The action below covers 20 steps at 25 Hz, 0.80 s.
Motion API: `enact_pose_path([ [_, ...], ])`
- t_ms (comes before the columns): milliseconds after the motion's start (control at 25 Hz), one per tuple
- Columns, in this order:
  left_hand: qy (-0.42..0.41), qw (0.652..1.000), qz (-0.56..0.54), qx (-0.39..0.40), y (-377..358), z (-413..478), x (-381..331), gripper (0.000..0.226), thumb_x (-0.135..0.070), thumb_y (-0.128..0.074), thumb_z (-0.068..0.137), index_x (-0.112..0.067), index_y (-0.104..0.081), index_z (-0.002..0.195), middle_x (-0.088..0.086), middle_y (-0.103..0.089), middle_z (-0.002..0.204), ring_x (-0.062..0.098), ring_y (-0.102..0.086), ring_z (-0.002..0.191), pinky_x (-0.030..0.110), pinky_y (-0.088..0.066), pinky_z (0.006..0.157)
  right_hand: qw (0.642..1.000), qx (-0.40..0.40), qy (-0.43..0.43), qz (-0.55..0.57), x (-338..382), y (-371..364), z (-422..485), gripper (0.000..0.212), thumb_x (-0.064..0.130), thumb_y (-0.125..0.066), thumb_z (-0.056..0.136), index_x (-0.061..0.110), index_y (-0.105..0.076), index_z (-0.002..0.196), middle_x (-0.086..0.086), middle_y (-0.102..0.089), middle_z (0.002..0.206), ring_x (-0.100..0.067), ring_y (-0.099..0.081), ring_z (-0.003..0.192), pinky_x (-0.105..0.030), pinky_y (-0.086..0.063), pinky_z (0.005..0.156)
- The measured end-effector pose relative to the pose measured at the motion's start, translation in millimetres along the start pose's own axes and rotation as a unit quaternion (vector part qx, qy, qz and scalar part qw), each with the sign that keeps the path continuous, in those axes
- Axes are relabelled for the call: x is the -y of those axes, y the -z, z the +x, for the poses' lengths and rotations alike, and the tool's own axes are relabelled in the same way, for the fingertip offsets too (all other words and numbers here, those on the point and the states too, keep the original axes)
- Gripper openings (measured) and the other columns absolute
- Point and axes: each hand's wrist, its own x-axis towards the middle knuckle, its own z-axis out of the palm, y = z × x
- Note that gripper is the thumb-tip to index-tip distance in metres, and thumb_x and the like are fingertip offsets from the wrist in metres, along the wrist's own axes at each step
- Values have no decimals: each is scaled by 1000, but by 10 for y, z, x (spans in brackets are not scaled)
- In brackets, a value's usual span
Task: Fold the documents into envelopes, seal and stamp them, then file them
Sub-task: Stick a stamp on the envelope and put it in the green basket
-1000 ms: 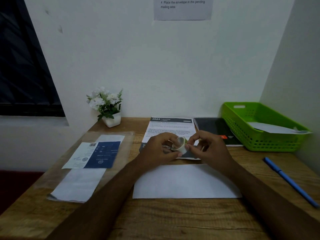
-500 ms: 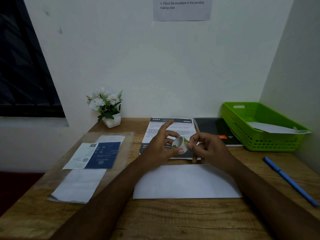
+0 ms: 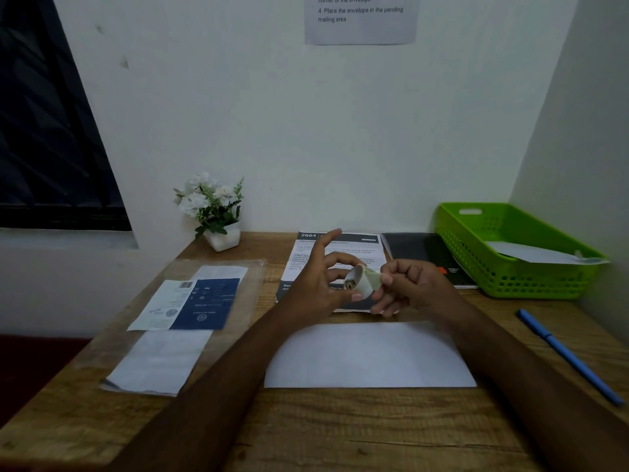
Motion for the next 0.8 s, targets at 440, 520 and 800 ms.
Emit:
enact_pose_path([
  [440, 53, 990, 61, 113, 131, -21, 31, 106, 6, -75, 71, -27, -8, 146, 8, -63, 111, 19, -66, 100, 31, -51, 89, 994, 42, -65, -74, 2, 115, -63, 7, 2, -52, 93, 0, -55, 87, -16, -69, 66, -25, -71, 59, -28, -58, 54],
  [520, 61, 988, 53, 128, 181, -33, 43, 105, 6, -76, 70, -28, -11, 145, 8, -63, 111, 20, -65, 101, 31, -51, 86, 995, 34, -61, -73, -10, 152, -68, 8, 5, -50, 95, -1, -53, 89, -17, -68, 67, -26, -71, 59, -28, -57, 52],
  [800, 38, 990, 128, -53, 454, -86, 1, 86, -4, -82, 67, -28, -36, 136, -3, -62, 114, 16, -63, 100, 31, -56, 83, 996, -75, 12, -50, -100, 360, -60, 9, 7, -50, 95, -1, -52, 91, -20, -69, 73, -27, -70, 61, -26, -55, 51],
])
